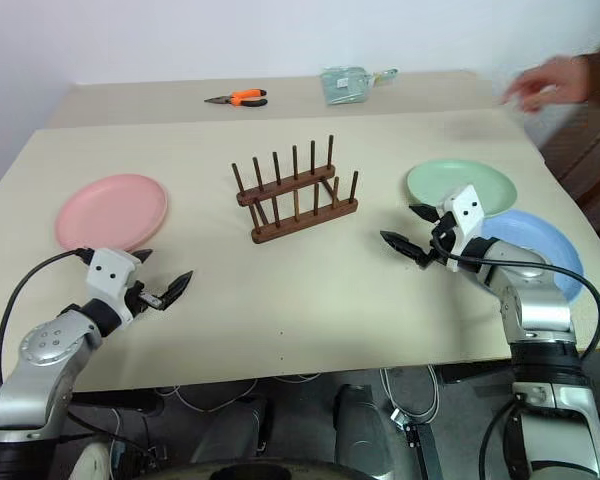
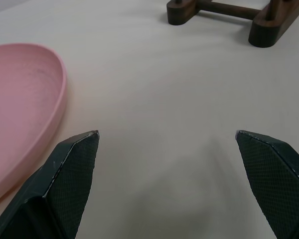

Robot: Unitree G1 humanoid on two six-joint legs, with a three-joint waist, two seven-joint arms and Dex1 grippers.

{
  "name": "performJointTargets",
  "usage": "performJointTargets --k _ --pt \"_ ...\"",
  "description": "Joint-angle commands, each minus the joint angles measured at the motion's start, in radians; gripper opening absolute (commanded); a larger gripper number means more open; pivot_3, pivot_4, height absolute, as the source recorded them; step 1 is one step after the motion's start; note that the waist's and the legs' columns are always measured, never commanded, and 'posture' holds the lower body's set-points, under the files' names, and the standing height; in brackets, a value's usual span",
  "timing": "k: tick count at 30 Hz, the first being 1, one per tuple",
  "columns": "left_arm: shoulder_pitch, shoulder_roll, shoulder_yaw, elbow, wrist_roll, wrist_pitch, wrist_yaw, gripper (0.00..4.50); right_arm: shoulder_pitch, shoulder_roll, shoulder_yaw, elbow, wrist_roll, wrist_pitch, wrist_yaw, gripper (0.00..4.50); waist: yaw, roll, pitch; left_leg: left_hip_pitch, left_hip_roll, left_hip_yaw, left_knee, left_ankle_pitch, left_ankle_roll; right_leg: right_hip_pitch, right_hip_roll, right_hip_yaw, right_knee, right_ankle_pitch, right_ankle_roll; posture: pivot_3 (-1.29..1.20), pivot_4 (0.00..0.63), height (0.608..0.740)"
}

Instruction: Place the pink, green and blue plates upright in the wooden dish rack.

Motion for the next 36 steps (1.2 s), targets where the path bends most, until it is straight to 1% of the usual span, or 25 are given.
performJointTargets --k 1,5,8,13,16,19,22,24,26,29,32,33,34,36 --pt "-0.007 -0.006 0.002 -0.029 0.003 -0.016 0.018 4.50 -0.040 0.013 0.013 -0.013 -0.012 -0.031 0.000 4.40 -0.002 0.000 0.000 0.000 0.000 0.000 0.000 0.000 0.000 0.000 0.000 0.000 0.000 0.000 0.000 0.00 0.150 0.740" --pt "0.015 -0.014 0.007 -0.058 0.001 -0.008 0.031 4.50 -0.073 0.027 0.039 0.013 -0.035 -0.057 0.002 4.40 -0.002 0.000 0.000 0.000 0.000 0.000 0.000 0.000 0.000 0.000 0.000 0.000 0.000 0.000 0.000 0.00 0.150 0.740" --pt "0.024 -0.008 -0.006 -0.074 0.003 0.000 0.028 4.50 -0.085 0.039 0.051 -0.003 -0.035 -0.053 -0.001 4.40 0.001 0.000 0.000 0.000 0.000 0.000 0.000 0.000 0.000 0.000 0.000 0.000 0.000 0.000 0.000 0.00 0.150 0.740" --pt "-0.040 0.010 -0.063 -0.050 -0.013 0.022 -0.024 4.50 -0.032 0.033 0.117 -0.094 -0.040 -0.012 0.047 4.40 0.003 0.000 0.000 0.000 0.000 0.000 0.001 0.000 0.000 0.000 0.000 0.000 0.000 0.000 0.000 0.00 0.150 0.740" --pt "-0.201 0.030 -0.188 0.098 0.020 0.007 -0.130 4.50 0.046 0.064 0.165 -0.230 -0.055 0.005 0.003 4.40 0.011 0.000 0.000 0.000 -0.001 -0.002 0.001 0.000 0.000 0.000 0.000 -0.001 0.001 0.000 0.000 0.00 0.150 0.740" --pt "-0.305 0.034 -0.243 0.224 0.026 -0.028 -0.201 4.50 0.092 0.084 0.178 -0.323 -0.048 0.048 -0.040 4.40 0.001 0.000 0.000 0.000 -0.001 -0.001 0.001 0.000 0.000 0.000 0.000 -0.001 0.002 0.000 0.001 0.00 0.150 0.740" --pt "-0.501 0.011 -0.331 0.485 0.074 -0.103 -0.290 4.50 0.176 0.099 0.190 -0.448 -0.051 0.083 -0.094 4.40 0.003 -0.001 0.000 -0.001 -0.001 -0.002 0.001 0.000 0.000 0.000 0.000 -0.001 0.002 0.002 0.003 0.00 0.150 0.740" --pt "-0.583 -0.012 -0.360 0.612 0.082 -0.145 -0.342 4.50 0.214 0.106 0.191 -0.499 -0.054 0.099 -0.127 4.40 0.009 -0.001 -0.001 -0.001 -0.001 -0.003 0.001 0.000 0.000 0.000 0.000 -0.002 0.002 0.002 0.004 0.00 0.150 0.740" --pt "-0.646 -0.022 -0.393 0.731 0.129 -0.233 -0.359 4.50 0.246 0.113 0.193 -0.538 -0.064 0.111 -0.161 4.40 0.006 -0.001 -0.001 -0.001 -0.001 -0.003 0.001 0.000 0.000 0.000 0.000 -0.002 0.001 0.002 0.004 0.00 0.150 0.740" --pt "-0.733 -0.069 -0.406 0.880 0.140 -0.296 -0.391 4.50 0.290 0.113 0.193 -0.580 -0.079 0.115 -0.197 4.40 0.006 -0.002 -0.002 0.000 -0.001 -0.003 0.001 0.000 0.000 0.001 0.000 -0.002 0.001 0.002 0.004 0.00 0.150 0.740" --pt "-0.759 -0.099 -0.412 0.928 0.122 -0.312 -0.468 3.75 0.311 0.112 0.191 -0.594 -0.093 0.113 -0.222 4.50 0.005 -0.002 -0.002 0.000 -0.001 -0.003 0.001 0.000 0.000 0.001 0.000 -0.002 0.001 0.001 0.005 0.00 0.150 0.740" --pt "-0.764 -0.108 -0.409 0.935 0.119 -0.310 -0.479 3.15 0.313 0.111 0.188 -0.595 -0.091 0.115 -0.226 4.50 0.005 -0.002 -0.002 0.000 -0.001 -0.003 0.001 0.000 0.000 0.001 0.000 -0.002 0.001 0.001 0.005 0.00 0.150 0.740" --pt "-0.768 -0.115 -0.406 0.942 0.122 -0.314 -0.481 2.74 0.313 0.110 0.185 -0.594 -0.091 0.115 -0.229 4.50 0.005 -0.002 -0.002 0.000 -0.001 -0.003 0.001 0.000 0.000 0.001 0.000 -0.002 0.001 0.001 0.005 0.00 0.150 0.740" --pt "-0.772 -0.123 -0.401 0.953 0.132 -0.324 -0.477 1.73 0.313 0.109 0.184 -0.592 -0.092 0.113 -0.232 4.50 0.006 -0.002 -0.002 0.000 -0.001 -0.003 0.001 0.000 0.000 0.001 0.000 -0.002 0.001 0.001 0.005 0.00 0.150 0.740"
